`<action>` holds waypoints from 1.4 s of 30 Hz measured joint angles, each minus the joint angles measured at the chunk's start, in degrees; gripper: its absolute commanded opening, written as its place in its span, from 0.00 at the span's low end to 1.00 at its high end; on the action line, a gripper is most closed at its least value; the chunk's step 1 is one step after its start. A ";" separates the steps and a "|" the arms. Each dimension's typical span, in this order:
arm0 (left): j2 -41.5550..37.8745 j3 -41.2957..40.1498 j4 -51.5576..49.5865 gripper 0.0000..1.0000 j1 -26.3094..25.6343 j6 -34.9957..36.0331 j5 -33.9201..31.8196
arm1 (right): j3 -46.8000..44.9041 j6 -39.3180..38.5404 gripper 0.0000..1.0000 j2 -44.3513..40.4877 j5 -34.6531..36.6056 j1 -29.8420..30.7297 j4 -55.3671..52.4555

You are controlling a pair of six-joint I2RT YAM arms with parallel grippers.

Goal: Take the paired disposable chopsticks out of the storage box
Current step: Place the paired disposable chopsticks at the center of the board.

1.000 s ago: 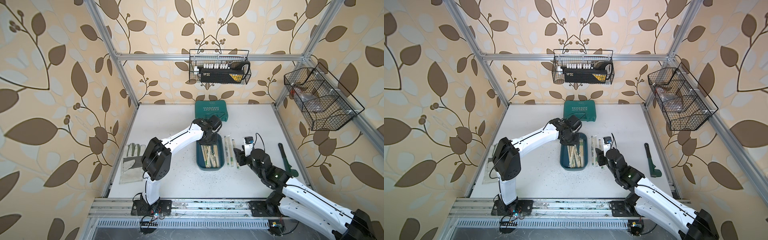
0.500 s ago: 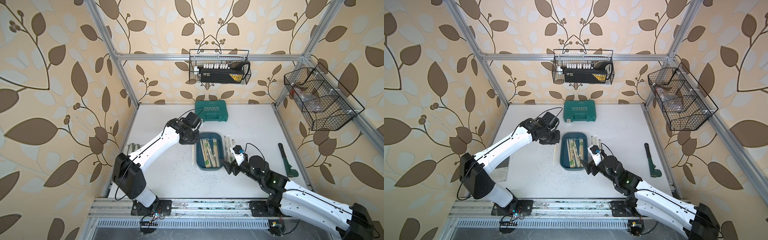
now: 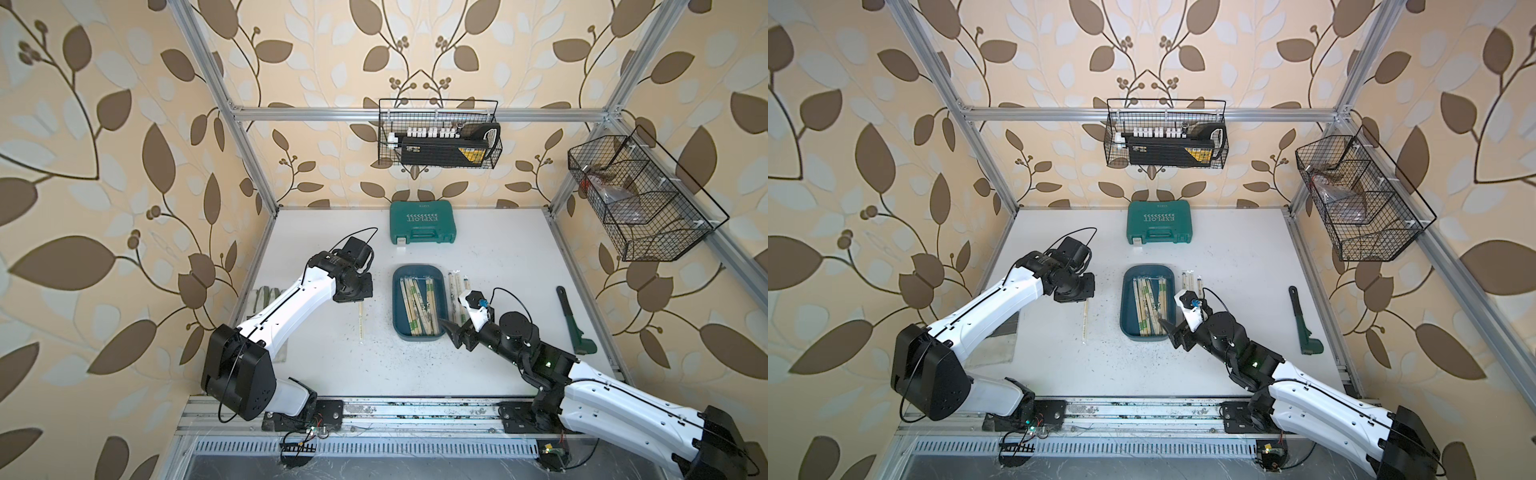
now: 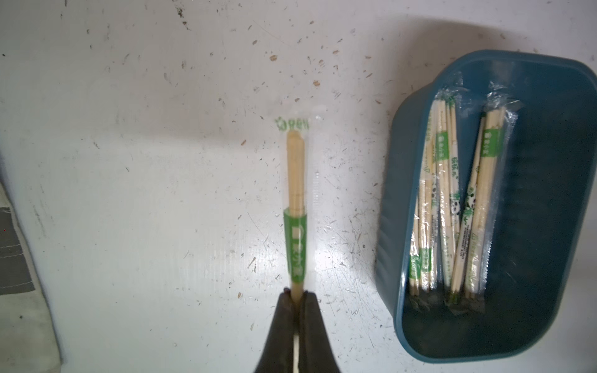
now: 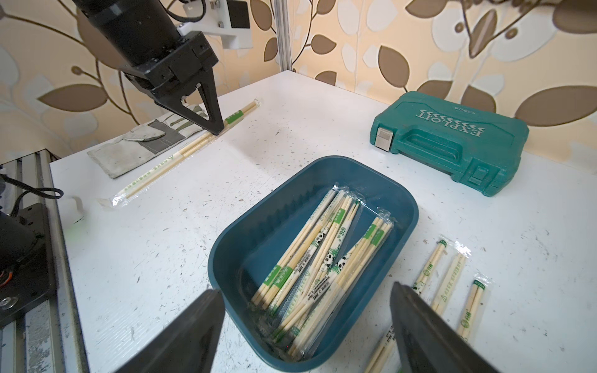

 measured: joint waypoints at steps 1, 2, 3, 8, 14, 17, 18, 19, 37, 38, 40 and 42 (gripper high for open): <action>0.11 -0.22 0.26 0.00 0.22 0.48 -0.02 | -0.02 0.00 0.84 0.00 0.00 0.00 0.04; 0.20 -0.39 0.61 0.00 0.55 0.81 0.07 | -0.02 0.00 0.84 0.00 0.02 0.00 0.11; 0.42 -0.59 1.11 0.00 0.52 1.03 0.13 | 0.00 0.00 0.84 0.00 0.02 0.00 0.15; 4.11 -1.16 3.98 0.00 0.55 1.49 1.86 | -0.02 0.02 0.84 0.17 0.04 0.00 0.24; 7.67 -2.40 6.91 0.00 0.55 1.49 3.15 | 0.00 0.00 0.84 0.57 0.02 0.00 0.28; 9.68 -2.43 8.55 0.00 0.55 1.51 3.67 | 0.00 0.00 0.84 0.66 0.02 0.00 0.31; 10.40 -2.43 9.05 0.00 0.55 1.57 4.00 | 0.00 0.02 0.84 0.74 0.02 0.00 0.31; 11.28 -2.43 9.57 0.00 0.55 1.62 4.17 | -0.02 0.02 0.84 0.83 0.02 0.00 0.31; 19.93 -1.92 14.73 0.00 0.39 1.79 6.10 | -0.02 0.00 0.84 1.53 2.14 0.00 0.37; 20.00 -1.92 15.10 0.00 0.35 1.77 6.12 | 0.00 0.00 0.84 1.57 2.16 0.00 0.37; 20.13 -1.92 15.56 0.00 0.35 1.68 6.14 | 0.00 0.00 0.84 1.70 2.16 0.00 0.37; 20.41 -1.92 15.91 0.00 0.35 1.55 6.23 | 0.00 0.00 0.84 2.03 2.16 0.00 0.37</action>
